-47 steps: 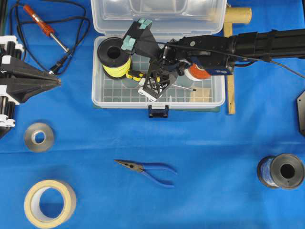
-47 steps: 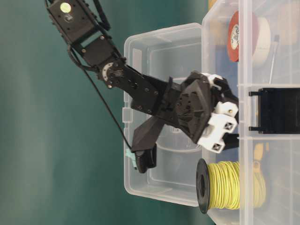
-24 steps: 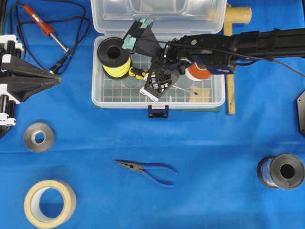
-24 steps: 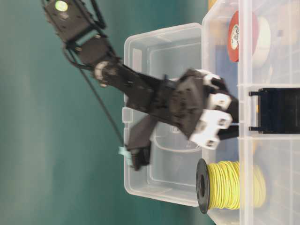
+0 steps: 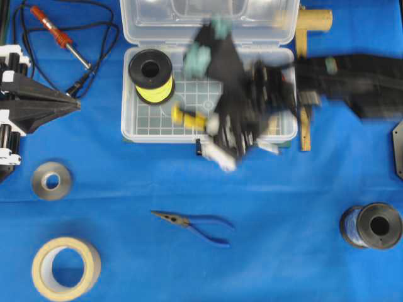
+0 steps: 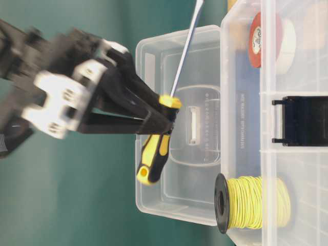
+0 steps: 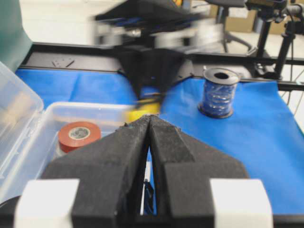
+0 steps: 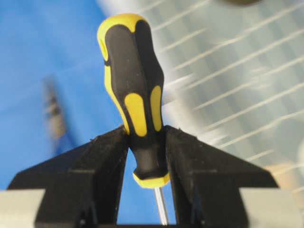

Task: Pick the screwdriver from the toolbox among several items.
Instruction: 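Lift the screwdriver out of the toolbox and carry it toward the pliers, then open the right gripper to set the screwdriver beside the blue pliers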

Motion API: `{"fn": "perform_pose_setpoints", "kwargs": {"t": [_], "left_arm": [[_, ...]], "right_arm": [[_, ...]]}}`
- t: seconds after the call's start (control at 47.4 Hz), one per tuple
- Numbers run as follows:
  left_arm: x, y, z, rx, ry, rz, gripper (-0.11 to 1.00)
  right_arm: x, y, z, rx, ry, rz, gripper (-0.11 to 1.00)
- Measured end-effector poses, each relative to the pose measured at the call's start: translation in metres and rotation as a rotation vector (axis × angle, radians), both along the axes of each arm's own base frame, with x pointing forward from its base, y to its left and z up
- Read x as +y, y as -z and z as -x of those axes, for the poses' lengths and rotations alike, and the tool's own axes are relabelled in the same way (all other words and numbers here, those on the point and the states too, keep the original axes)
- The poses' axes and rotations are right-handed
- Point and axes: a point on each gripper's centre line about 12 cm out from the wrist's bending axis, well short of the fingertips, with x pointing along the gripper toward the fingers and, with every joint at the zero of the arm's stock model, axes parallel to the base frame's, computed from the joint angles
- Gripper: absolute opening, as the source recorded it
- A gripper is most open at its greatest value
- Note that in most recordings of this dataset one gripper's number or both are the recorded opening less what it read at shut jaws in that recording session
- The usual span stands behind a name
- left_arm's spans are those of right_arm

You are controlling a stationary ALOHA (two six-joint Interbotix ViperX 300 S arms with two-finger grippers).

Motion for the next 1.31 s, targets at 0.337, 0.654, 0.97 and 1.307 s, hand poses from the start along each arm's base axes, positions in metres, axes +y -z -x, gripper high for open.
{"fn": "perform_pose_setpoints", "kwargs": {"t": [0.337, 0.654, 0.97, 1.307], "left_arm": [[0.001, 0.000, 0.000, 0.000, -0.006, 0.001, 0.00], [0.001, 0.000, 0.000, 0.001, -0.006, 0.003, 0.00], [0.002, 0.001, 0.001, 0.001, -0.008, 0.002, 0.00], [0.002, 0.004, 0.005, 0.015, -0.009, 0.004, 0.00]], "right_arm": [[0.073, 0.057, -0.037, 0.069, -0.053, 0.070, 0.26], [0.081, 0.132, -0.064, 0.190, -0.061, 0.096, 0.26], [0.080, 0.159, -0.072, 0.164, -0.059, 0.069, 0.26], [0.075, 0.160, -0.065, 0.220, -0.046, 0.071, 0.81]]}}
